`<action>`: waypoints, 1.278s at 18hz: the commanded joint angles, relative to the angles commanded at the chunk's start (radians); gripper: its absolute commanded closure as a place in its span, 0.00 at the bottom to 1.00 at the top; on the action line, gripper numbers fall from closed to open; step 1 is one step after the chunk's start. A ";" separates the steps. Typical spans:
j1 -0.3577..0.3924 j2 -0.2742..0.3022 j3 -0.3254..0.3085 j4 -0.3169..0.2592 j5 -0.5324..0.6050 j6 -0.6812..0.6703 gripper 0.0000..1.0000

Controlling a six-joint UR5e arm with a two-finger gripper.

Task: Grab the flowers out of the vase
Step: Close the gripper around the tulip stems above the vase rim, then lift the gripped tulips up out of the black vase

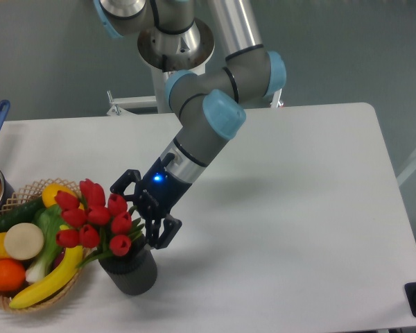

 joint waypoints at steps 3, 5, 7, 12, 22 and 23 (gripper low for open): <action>0.000 -0.002 0.000 0.000 -0.028 0.000 0.04; 0.000 -0.002 0.000 0.000 -0.029 0.000 0.32; 0.003 0.000 -0.002 0.000 -0.035 0.000 0.67; 0.011 0.003 -0.009 -0.002 -0.046 0.000 1.00; 0.046 0.047 0.012 -0.002 -0.117 -0.081 1.00; 0.060 0.054 0.018 -0.002 -0.129 -0.103 1.00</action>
